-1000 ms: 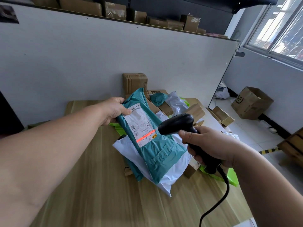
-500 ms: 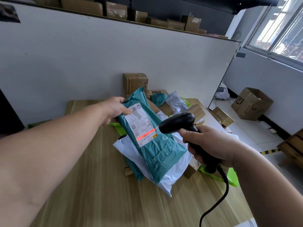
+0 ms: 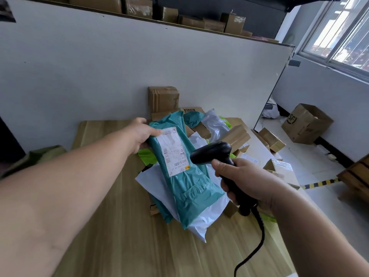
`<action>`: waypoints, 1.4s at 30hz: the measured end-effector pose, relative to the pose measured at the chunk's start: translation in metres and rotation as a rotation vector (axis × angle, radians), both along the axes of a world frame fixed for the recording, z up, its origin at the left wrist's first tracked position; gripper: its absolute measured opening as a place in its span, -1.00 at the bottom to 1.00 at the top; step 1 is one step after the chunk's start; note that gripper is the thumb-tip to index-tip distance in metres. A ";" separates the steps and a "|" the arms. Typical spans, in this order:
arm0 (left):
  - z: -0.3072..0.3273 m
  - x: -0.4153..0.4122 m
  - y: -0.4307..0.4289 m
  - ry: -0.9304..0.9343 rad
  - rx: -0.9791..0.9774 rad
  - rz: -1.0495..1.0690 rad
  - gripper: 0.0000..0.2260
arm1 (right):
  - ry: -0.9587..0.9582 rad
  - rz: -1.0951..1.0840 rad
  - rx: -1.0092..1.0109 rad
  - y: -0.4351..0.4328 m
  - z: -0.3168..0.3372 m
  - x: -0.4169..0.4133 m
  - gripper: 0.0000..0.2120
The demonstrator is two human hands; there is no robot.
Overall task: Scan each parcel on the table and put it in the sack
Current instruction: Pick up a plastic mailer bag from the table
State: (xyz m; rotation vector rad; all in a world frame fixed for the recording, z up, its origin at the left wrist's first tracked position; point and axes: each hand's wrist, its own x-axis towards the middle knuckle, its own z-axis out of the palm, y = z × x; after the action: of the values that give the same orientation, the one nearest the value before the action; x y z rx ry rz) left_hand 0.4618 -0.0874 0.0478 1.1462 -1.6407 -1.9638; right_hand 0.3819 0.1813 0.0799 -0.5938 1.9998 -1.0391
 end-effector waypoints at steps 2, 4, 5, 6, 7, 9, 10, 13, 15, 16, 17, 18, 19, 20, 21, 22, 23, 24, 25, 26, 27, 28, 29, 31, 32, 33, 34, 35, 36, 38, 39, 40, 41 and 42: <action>-0.013 -0.009 0.006 0.045 0.069 0.080 -0.23 | -0.019 -0.053 -0.014 -0.002 -0.016 -0.004 -0.53; -0.027 -0.015 0.018 0.025 0.099 0.099 -0.32 | -0.049 -0.112 -0.032 -0.004 -0.034 -0.009 -0.52; -0.035 -0.018 0.024 -0.025 0.088 0.098 -0.44 | -0.061 -0.143 -0.048 -0.005 -0.042 -0.012 -0.53; -0.044 -0.020 0.031 -0.090 0.075 0.102 -0.55 | -0.066 -0.178 -0.066 -0.006 -0.050 -0.015 -0.55; -0.054 -0.022 0.038 -0.151 0.074 0.102 -0.57 | -0.066 -0.213 -0.086 -0.007 -0.058 -0.018 -0.57; -0.071 -0.026 0.054 -0.230 0.126 0.083 -0.61 | -0.029 -0.251 -0.108 -0.009 -0.074 -0.025 -0.61; -0.077 -0.027 0.063 -0.253 0.171 0.055 -0.64 | -0.001 -0.248 -0.096 -0.010 -0.081 -0.028 -0.63; -0.090 -0.033 0.080 -0.309 0.208 0.011 -0.60 | -0.024 -0.252 -0.062 -0.013 -0.096 -0.034 -0.67; -0.096 -0.038 0.083 -0.339 0.188 0.068 -0.51 | -0.073 -0.284 -0.060 -0.014 -0.103 -0.035 -0.66; -0.097 -0.040 0.083 -0.351 0.173 0.098 -0.48 | -0.092 -0.302 -0.064 -0.016 -0.106 -0.036 -0.64; -0.099 -0.042 0.083 -0.369 0.144 0.125 -0.48 | -0.110 -0.316 -0.067 -0.017 -0.108 -0.036 -0.63; -0.100 -0.043 0.083 -0.389 0.112 0.144 -0.50 | -0.123 -0.324 -0.064 -0.017 -0.110 -0.037 -0.62; -0.101 -0.043 0.085 -0.394 0.094 0.149 -0.52 | -0.134 -0.329 -0.061 -0.018 -0.111 -0.037 -0.61; -0.102 -0.044 0.085 -0.381 0.099 0.147 -0.55 | -0.143 -0.331 -0.061 -0.018 -0.112 -0.038 -0.60; -0.101 -0.043 0.085 -0.357 0.130 0.140 -0.58 | -0.148 -0.333 -0.064 -0.017 -0.113 -0.040 -0.60; -0.099 -0.041 0.084 -0.327 0.174 0.134 -0.62 | -0.148 -0.333 -0.070 -0.016 -0.112 -0.041 -0.60; -0.097 -0.040 0.081 -0.294 0.210 0.126 -0.67 | -0.141 -0.331 -0.079 -0.015 -0.110 -0.042 -0.60; -0.093 -0.038 0.079 -0.266 0.234 0.118 -0.70 | -0.134 -0.326 -0.092 -0.014 -0.107 -0.043 -0.61; -0.090 -0.036 0.076 -0.243 0.245 0.112 -0.71 | -0.132 -0.321 -0.109 -0.014 -0.102 -0.043 -0.60; -0.086 -0.033 0.074 -0.223 0.248 0.113 -0.73 | -0.140 -0.319 -0.127 -0.014 -0.096 -0.042 -0.59; -0.081 -0.030 0.073 -0.198 0.243 0.120 -0.75 | -0.167 -0.322 -0.152 -0.013 -0.088 -0.041 -0.58; -0.077 -0.029 0.071 -0.164 0.236 0.131 -0.77 | -0.206 -0.327 -0.178 -0.013 -0.079 -0.040 -0.58; -0.073 -0.027 0.069 -0.122 0.229 0.147 -0.78 | -0.243 -0.324 -0.201 -0.014 -0.070 -0.038 -0.57; -0.063 -0.022 0.062 -0.033 0.198 0.177 -0.77 | -0.274 -0.282 -0.222 -0.017 -0.049 -0.033 -0.53; -0.057 -0.019 0.057 -0.003 0.169 0.187 -0.76 | -0.275 -0.253 -0.231 -0.020 -0.039 -0.031 -0.51; -0.051 -0.014 0.051 0.016 0.138 0.199 -0.76 | -0.275 -0.229 -0.244 -0.024 -0.028 -0.027 -0.50; -0.045 -0.010 0.044 0.029 0.112 0.212 -0.75 | -0.275 -0.209 -0.260 -0.028 -0.018 -0.023 -0.49; -0.039 -0.005 0.037 0.039 0.094 0.225 -0.74 | -0.276 -0.192 -0.273 -0.033 -0.009 -0.019 -0.48; -0.034 0.000 0.029 0.047 0.079 0.237 -0.74 | -0.275 -0.175 -0.281 -0.039 -0.001 -0.014 -0.49; -0.024 0.012 0.015 0.046 0.037 0.255 -0.74 | -0.268 -0.139 -0.289 -0.051 0.011 -0.001 -0.51; -0.020 0.019 0.008 0.043 0.014 0.262 -0.74 | -0.263 -0.122 -0.292 -0.058 0.016 0.005 -0.53; -0.016 0.026 0.001 0.044 -0.003 0.271 -0.74 | -0.259 -0.102 -0.296 -0.064 0.020 0.012 -0.54; -0.012 0.034 -0.005 0.044 -0.014 0.282 -0.74 | -0.255 -0.082 -0.301 -0.070 0.024 0.018 -0.54; -0.010 0.042 -0.011 0.043 -0.021 0.296 -0.74 | -0.251 -0.060 -0.307 -0.077 0.028 0.025 -0.55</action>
State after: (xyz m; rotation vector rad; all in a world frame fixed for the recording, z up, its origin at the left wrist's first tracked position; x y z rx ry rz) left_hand 0.5036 -0.0984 0.0381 1.2490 -1.3768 -1.7674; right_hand 0.4070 0.1046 0.1077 -0.5350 1.6615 -1.3990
